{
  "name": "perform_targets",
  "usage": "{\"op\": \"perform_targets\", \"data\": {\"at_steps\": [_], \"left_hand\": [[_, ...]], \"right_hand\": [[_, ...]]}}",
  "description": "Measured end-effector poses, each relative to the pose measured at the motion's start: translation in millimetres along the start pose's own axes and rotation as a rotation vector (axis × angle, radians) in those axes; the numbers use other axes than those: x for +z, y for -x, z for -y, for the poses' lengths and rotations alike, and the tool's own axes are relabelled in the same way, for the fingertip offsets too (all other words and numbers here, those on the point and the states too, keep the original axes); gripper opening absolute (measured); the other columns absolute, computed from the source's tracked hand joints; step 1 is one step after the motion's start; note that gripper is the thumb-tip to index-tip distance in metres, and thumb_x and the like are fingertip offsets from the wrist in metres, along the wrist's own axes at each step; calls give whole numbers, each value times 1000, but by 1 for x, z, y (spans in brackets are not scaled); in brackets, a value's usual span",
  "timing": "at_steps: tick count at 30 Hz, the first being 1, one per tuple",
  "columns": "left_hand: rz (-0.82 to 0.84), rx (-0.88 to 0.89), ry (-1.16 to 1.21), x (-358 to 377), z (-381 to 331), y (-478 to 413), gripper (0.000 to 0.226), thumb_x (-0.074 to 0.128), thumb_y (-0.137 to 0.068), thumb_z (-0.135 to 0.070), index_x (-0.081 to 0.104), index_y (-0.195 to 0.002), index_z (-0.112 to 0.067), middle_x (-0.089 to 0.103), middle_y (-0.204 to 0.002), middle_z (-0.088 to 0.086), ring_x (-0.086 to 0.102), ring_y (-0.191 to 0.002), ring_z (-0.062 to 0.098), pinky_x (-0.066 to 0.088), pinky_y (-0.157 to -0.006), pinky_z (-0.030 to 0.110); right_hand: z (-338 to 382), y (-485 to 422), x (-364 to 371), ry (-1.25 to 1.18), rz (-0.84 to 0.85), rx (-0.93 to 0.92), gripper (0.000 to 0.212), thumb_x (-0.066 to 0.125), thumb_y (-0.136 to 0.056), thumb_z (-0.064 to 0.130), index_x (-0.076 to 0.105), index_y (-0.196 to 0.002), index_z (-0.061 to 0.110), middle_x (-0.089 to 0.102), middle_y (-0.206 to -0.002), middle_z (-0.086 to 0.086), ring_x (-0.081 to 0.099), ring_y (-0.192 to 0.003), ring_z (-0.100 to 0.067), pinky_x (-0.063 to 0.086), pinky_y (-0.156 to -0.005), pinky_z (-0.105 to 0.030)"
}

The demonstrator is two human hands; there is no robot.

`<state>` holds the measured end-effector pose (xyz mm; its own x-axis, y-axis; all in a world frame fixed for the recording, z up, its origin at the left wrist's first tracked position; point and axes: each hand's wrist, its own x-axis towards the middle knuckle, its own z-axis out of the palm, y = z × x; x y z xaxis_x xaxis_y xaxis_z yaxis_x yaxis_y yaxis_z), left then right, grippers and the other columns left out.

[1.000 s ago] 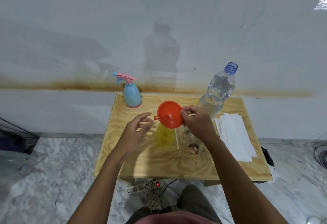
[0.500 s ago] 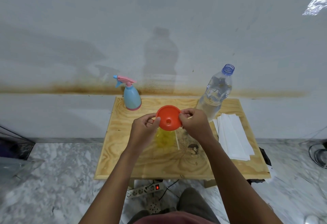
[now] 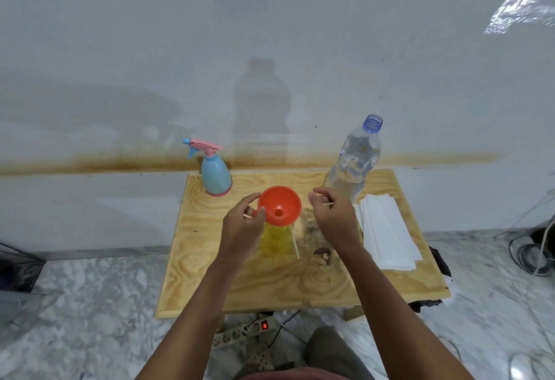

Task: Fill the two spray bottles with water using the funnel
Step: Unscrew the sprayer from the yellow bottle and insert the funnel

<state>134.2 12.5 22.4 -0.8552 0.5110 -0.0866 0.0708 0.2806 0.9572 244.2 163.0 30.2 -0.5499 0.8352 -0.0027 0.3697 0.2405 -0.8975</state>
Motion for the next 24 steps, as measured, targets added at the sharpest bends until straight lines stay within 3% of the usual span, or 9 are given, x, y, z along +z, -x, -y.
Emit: {"op": "perform_targets", "data": {"at_steps": [4, 7, 11, 13, 16, 21, 24], "left_hand": [[-25, 13, -27, 2, -1, -3, 34, 58, -95, -18, 63, -128, -23, 54, -73, 0, 51, -60, 9, 48, -58, 22], [-45, 22, -26, 4, -1, -4, 34, 58, -95, -16, 63, -128, -24, 52, -73, -2, 46, -56, 5, 44, -52, 13], [-86, 11, -34, 8, -4, -6, 31, 58, -96, -15, 65, -125, -24, 50, -73, -2, 46, -60, 9, 44, -54, 9], [-104, 4, -58, 9, -5, -8, 28, 58, -97, -15, 67, -121, -25, 50, -73, -2, 47, -62, 10, 44, -55, 9], [-113, -2, -67, 10, -7, -7, 25, 58, -97, -16, 68, -115, -30, 52, -73, -1, 52, -64, 14, 46, -58, 17], [-129, -25, -86, 11, -5, -12, 24, 60, -95, -16, 70, -108, -34, 56, -74, 2, 60, -71, 31, 56, -75, 45], [-135, -36, -78, 13, -5, -11, 23, 61, -95, -17, 70, -106, -36, 56, -75, 1, 62, -75, 32, 58, -78, 51]], "right_hand": [[-6, 0, -27, -11, -300, 3, 23, 59, -93, 34, 66, -114, 27, 68, -97, 11, 64, -91, -10, 53, -79, -31], [-14, -16, -45, -20, -405, -43, 31, 62, -91, 40, 56, -120, 33, 62, -112, 10, 59, -102, -8, 53, -86, -36], [-17, -51, -65, -47, -276, -51, 79, 72, -83, 51, 33, -148, 29, 43, -143, 4, 45, -129, -10, 44, -99, -33], [-16, -67, -70, -101, -157, -57, 92, 76, -79, 50, 22, -152, 31, 34, -153, 0, 36, -139, -11, 37, -103, -30], [-18, -85, -74, -115, -8, -83, 91, 77, -79, 48, 23, -151, 36, 35, -155, 3, 36, -140, -12, 37, -109, -34], [-28, -98, -72, -159, 28, -175, 77, 80, -78, 44, 37, -142, 37, 48, -142, 16, 49, -128, -7, 44, -108, -40], [-32, -102, -70, -221, 40, -181, 80, 82, -76, 42, 38, -143, 35, 51, -142, 14, 51, -129, -6, 46, -108, -41]]}}
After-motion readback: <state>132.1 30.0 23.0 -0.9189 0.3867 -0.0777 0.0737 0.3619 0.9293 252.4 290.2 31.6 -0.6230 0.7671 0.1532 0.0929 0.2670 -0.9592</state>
